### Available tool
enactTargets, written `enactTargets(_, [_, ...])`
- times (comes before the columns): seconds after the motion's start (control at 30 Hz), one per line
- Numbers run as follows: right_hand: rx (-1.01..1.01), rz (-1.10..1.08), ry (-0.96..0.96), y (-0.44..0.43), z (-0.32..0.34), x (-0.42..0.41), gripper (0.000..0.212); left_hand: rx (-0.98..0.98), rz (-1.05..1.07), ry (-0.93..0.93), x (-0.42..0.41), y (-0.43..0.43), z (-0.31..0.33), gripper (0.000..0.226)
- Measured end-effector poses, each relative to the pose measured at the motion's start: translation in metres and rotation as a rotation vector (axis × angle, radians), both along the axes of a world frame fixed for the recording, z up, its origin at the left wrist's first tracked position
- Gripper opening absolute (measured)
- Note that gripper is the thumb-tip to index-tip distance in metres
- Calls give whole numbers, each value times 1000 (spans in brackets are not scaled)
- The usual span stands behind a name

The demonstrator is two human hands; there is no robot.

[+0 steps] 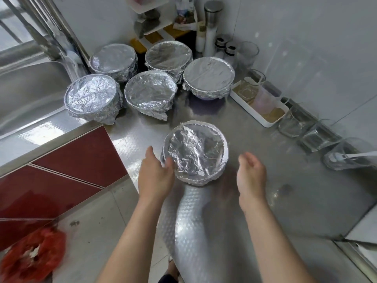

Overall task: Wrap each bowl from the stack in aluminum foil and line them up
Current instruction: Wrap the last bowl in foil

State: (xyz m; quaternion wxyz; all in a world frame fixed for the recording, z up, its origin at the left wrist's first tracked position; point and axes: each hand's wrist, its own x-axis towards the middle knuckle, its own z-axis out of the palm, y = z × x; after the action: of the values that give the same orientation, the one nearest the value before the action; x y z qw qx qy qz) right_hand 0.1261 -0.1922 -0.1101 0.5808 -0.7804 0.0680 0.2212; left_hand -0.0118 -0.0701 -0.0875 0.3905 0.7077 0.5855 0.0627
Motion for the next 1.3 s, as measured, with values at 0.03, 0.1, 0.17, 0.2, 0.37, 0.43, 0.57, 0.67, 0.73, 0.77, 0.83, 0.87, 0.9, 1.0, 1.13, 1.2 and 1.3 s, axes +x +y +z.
enactTargets(0.03, [106, 0, 146, 1, -6, -6, 45, 13, 24, -69, 9, 6, -1, 61])
enactTargets(0.1, [259, -9, 328, 7, -18, -10, 72, -7, 68, -179, 24, 14, -10, 52])
enactTargets(0.17, [311, -10, 332, 16, -28, -5, 76, -5, 103, -253, 30, 19, -25, 52])
enactTargets(0.2, [325, -14, 325, 21, -29, 0, 69, 6, 104, -269, 31, 20, -29, 51])
enactTargets(0.37, [389, 51, 411, 40, -27, 27, 53, 82, 130, -376, 33, 16, -34, 39])
enactTargets(0.43, [386, 121, 383, 44, -22, 32, 48, 77, 163, -419, 34, 15, -37, 40])
enactTargets(0.57, [395, 182, 330, 48, -29, 33, 44, 45, 256, -492, 38, 12, -38, 37])
enactTargets(0.67, [392, 173, 318, 49, -36, 30, 43, 26, 306, -518, 41, 10, -41, 35])
enactTargets(0.73, [370, 141, 303, 49, -38, 29, 44, 32, 313, -525, 42, 10, -42, 36])
enactTargets(0.77, [355, 130, 302, 48, -40, 29, 44, 38, 308, -519, 42, 10, -44, 35])
enactTargets(0.83, [345, 149, 321, 46, -43, 29, 43, 48, 303, -510, 41, 12, -43, 36])
enactTargets(0.87, [349, 172, 334, 44, -45, 31, 41, 46, 298, -511, 39, 12, -43, 36])
enactTargets(0.9, [359, 211, 345, 43, -43, 34, 36, 43, 294, -513, 37, 13, -43, 34])
enactTargets(1.0, [368, 339, 284, 45, -34, 48, 32, 26, 265, -528, 32, 19, -44, 32])
enactTargets(1.13, [204, 556, 88, 57, -21, 55, 42, -29, 201, -574, 34, 16, -43, 25])
enactTargets(1.2, [122, 624, -10, 58, -18, 52, 30, -33, 229, -592, 36, 14, -45, 27])
enactTargets(1.3, [110, 617, -39, 56, -16, 48, 30, -32, 257, -593, 37, 16, -49, 30])
